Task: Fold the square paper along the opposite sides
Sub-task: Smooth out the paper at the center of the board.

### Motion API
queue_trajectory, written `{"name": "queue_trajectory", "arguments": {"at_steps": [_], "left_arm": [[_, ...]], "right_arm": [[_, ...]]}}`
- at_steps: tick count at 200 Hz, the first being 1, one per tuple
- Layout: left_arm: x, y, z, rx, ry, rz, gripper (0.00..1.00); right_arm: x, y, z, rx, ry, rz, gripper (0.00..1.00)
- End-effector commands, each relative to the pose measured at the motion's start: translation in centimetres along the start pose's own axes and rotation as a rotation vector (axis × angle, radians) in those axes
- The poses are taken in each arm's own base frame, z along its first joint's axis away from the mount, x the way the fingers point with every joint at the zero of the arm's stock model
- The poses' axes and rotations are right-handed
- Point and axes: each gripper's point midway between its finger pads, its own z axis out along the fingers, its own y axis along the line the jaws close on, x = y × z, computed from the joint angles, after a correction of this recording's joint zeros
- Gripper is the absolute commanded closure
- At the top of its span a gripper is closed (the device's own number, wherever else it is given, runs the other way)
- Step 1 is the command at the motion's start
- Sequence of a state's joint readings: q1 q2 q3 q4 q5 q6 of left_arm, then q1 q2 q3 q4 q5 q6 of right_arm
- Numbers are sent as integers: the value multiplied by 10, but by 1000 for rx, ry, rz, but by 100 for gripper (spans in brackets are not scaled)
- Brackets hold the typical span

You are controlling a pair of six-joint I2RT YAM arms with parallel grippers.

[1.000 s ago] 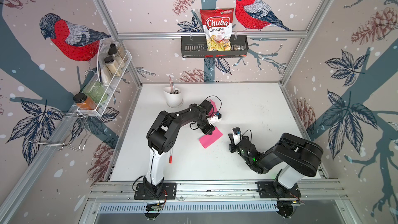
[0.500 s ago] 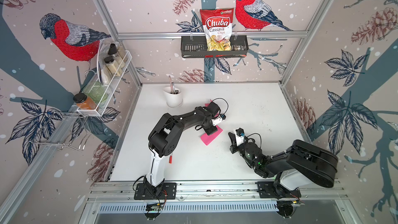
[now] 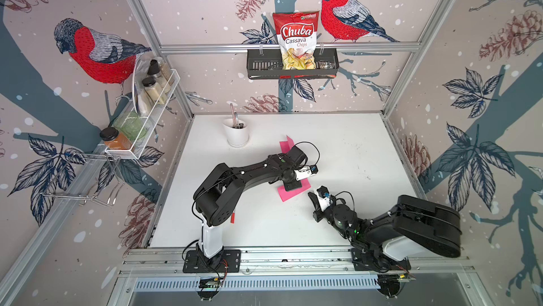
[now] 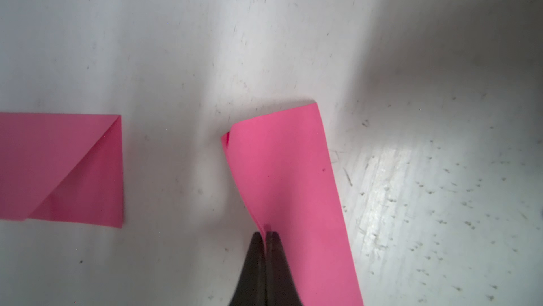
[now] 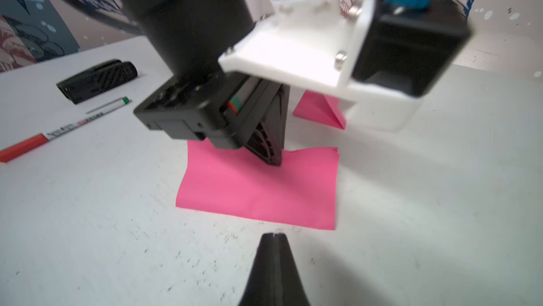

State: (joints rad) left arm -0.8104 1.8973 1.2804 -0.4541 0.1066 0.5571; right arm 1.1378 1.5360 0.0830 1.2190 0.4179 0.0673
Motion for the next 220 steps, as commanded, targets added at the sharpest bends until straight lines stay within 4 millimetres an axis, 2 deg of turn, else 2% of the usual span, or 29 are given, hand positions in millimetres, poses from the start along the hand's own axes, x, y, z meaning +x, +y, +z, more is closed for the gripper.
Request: {"name": "queue_trajectory", "arguments": {"at_steps": [1,26,77,118,145,182,220], "left_arm": [[-9,-5,2,45,-39,23,100],[-2,-10,8,71,-21,40,100],[7,-3,16,73,21,49,100],[8,1,16,57,24,57,100],[11,-4,19,82,37,49,100],[11,-5,17,84,30,53,100],[11,-3,15,85,18,41,100]], "right_arm": [[-14,-3,8,77,-69,-37,100],[-14,-2,17,111,-100,-40,100],[-12,-5,31,161,-139,-41,100],[11,-3,43,101,-53,7,100],[26,-4,52,86,10,33,100],[40,-18,58,118,82,83,100],[49,-28,56,148,128,95,100]]}}
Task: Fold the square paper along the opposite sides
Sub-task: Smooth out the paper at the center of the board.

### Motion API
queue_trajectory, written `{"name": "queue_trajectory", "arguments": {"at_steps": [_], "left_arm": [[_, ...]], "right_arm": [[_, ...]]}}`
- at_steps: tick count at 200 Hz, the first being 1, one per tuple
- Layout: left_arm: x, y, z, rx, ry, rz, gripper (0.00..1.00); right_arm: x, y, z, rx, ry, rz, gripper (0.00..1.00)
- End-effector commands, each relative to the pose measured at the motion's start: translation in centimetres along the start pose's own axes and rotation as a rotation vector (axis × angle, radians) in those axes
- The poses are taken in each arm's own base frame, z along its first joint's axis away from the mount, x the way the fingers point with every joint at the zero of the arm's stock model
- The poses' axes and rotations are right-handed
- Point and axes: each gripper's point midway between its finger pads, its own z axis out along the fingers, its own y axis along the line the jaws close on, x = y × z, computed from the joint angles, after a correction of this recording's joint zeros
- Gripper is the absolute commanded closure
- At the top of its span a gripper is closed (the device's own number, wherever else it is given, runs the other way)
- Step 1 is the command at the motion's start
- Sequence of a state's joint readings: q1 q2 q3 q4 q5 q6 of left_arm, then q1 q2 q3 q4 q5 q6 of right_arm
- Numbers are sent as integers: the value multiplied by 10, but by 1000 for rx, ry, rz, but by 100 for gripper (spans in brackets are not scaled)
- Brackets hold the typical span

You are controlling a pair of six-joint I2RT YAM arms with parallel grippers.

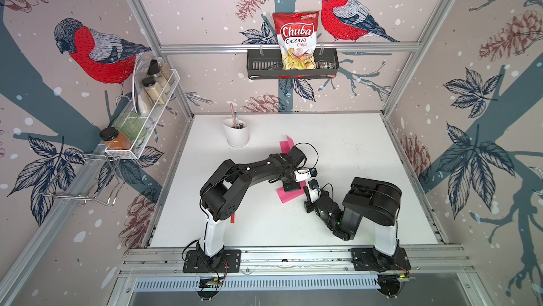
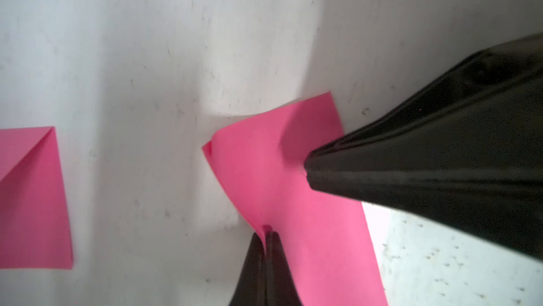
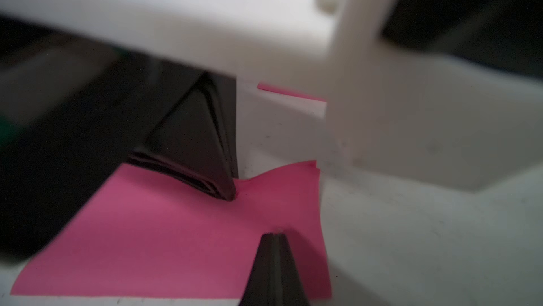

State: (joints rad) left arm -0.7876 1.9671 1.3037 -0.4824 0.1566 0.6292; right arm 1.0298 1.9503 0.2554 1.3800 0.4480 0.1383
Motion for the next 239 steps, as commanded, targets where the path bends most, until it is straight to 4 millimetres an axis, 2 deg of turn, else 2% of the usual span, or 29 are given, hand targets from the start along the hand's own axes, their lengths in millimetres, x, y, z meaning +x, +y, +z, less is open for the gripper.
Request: {"name": "queue_trajectory", "arguments": {"at_steps": [1,34,89,113,127,147,165,185,213,239], "left_arm": [[-1,0,-4,11,-18,0,100],[1,2,-6,11,-23,-16,100],[5,4,-7,1,-31,-28,100],[7,3,-5,4,-25,-41,100],[10,4,-4,-2,-11,-76,100],[12,8,-3,13,-1,-176,100],[16,11,0,31,23,-259,100],[22,9,5,86,47,-360,100],[29,3,9,109,64,-391,100],[30,2,6,108,53,-405,100]], "right_arm": [[13,-5,0,10,55,20,100],[22,-18,7,42,109,48,100],[38,-57,10,143,198,103,100],[33,-68,10,162,186,127,100],[20,-68,8,149,148,123,100],[-12,-55,-2,69,43,98,100],[-40,-26,-13,-38,-50,45,100],[-56,10,-19,-141,-109,3,100],[-55,44,-13,-240,-120,-15,100],[-45,56,-3,-268,-103,-34,100]]}}
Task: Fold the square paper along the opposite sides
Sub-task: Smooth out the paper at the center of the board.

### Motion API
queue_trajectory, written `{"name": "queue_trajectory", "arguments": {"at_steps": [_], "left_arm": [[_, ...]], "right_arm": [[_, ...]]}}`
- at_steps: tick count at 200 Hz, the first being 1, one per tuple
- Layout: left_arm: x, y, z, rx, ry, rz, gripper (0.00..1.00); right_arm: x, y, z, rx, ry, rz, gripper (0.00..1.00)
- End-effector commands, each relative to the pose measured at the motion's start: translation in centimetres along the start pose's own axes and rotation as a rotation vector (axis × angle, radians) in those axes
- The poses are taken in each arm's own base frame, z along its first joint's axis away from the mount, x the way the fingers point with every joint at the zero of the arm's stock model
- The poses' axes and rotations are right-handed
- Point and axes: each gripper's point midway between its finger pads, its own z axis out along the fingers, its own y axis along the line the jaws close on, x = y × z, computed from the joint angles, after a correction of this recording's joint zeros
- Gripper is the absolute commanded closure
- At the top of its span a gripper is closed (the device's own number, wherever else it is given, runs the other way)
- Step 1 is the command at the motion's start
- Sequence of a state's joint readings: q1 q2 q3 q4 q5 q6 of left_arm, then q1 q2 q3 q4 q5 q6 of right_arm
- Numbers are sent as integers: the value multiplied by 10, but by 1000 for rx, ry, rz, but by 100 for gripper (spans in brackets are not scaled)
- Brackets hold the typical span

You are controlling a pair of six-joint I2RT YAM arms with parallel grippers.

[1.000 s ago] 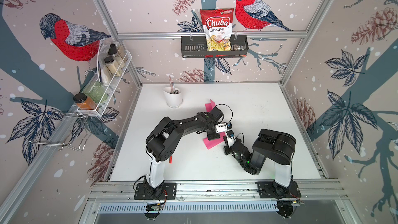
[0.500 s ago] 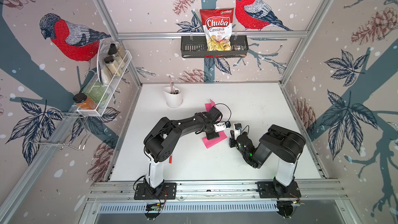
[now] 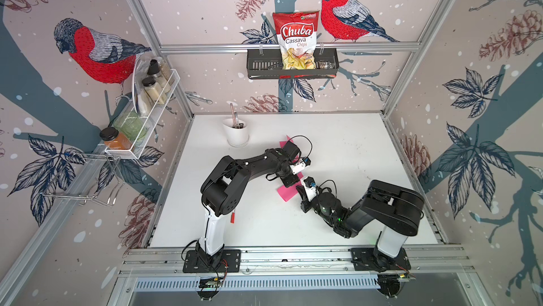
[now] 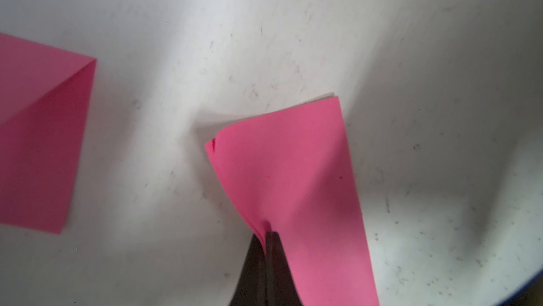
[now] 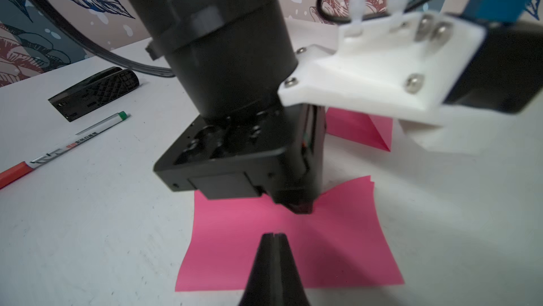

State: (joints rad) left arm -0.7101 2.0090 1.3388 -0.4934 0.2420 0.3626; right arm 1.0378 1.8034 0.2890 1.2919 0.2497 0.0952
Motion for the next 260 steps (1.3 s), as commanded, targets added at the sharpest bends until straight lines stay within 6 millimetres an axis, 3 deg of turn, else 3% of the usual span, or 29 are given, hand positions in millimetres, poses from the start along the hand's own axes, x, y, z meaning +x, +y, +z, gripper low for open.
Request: {"name": "queue_trajectory", "arguments": {"at_steps": [1,57,167,217,260], "left_arm": [[25,-8,3,37,83,-66,100],[29,-8,5,40,93,-64,100],[40,-8,7,24,112,-56,100],[44,-7,9,20,124,-68,100],[45,-6,9,16,124,-70,100]], "right_arm": [[-6,14,7,-55,-37,-23,100],[15,15,16,-34,-7,-39,100],[51,29,13,-20,66,-125,100],[74,31,23,-13,214,-136,100],[78,38,21,-8,226,-154,100]]}}
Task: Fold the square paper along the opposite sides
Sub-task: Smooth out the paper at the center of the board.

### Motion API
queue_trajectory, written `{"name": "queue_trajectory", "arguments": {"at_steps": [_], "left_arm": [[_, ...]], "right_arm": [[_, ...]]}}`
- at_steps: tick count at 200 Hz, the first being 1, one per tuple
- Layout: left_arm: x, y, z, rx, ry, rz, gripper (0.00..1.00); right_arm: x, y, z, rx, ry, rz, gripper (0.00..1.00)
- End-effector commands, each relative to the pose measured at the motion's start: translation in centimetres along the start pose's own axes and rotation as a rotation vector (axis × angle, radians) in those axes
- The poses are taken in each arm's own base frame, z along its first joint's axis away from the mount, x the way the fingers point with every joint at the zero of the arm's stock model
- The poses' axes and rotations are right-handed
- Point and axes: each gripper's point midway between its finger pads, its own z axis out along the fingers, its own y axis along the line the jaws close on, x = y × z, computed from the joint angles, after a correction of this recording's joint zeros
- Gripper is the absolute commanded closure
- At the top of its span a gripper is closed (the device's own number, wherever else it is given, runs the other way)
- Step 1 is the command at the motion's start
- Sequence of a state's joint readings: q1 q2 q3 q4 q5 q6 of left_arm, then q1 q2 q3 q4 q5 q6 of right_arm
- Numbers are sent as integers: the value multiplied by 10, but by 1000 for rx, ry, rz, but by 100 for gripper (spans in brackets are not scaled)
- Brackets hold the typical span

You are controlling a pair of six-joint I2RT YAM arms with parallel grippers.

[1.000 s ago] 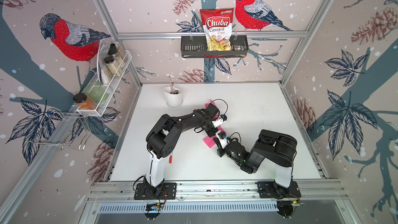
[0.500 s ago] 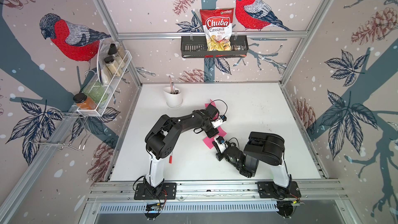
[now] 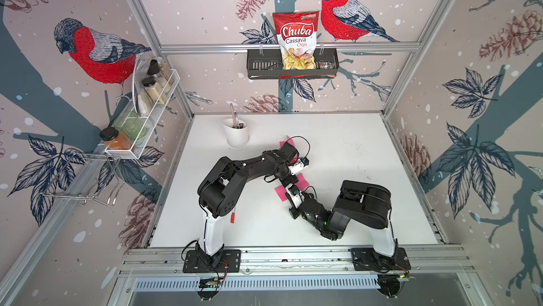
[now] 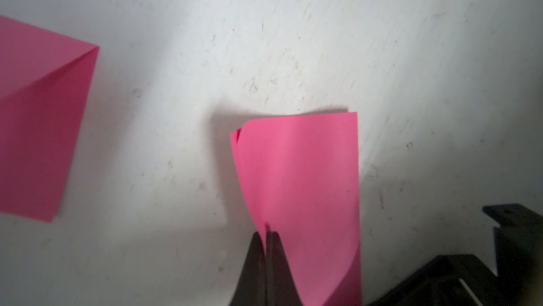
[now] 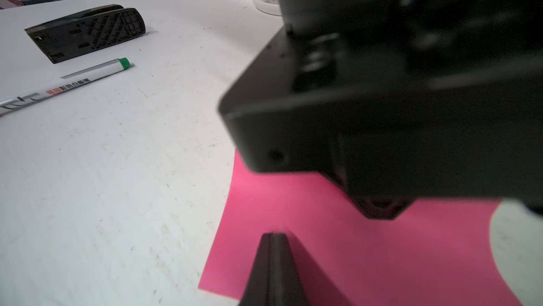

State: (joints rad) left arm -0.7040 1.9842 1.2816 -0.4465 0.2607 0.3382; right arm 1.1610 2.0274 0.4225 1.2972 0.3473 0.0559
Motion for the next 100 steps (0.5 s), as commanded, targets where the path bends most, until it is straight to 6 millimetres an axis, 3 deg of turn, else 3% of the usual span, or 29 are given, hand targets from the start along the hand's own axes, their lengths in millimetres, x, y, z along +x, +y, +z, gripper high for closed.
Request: {"name": "queue_trajectory", "arguments": {"at_steps": [1,100], "left_arm": [[39,-3,7,4,144,-45,100],[47,-4,10,4,160,-55,100]], "right_arm": [[41,3,-4,-2,157,-49,100],[46,25,-3,-20,161,-89,100]]}}
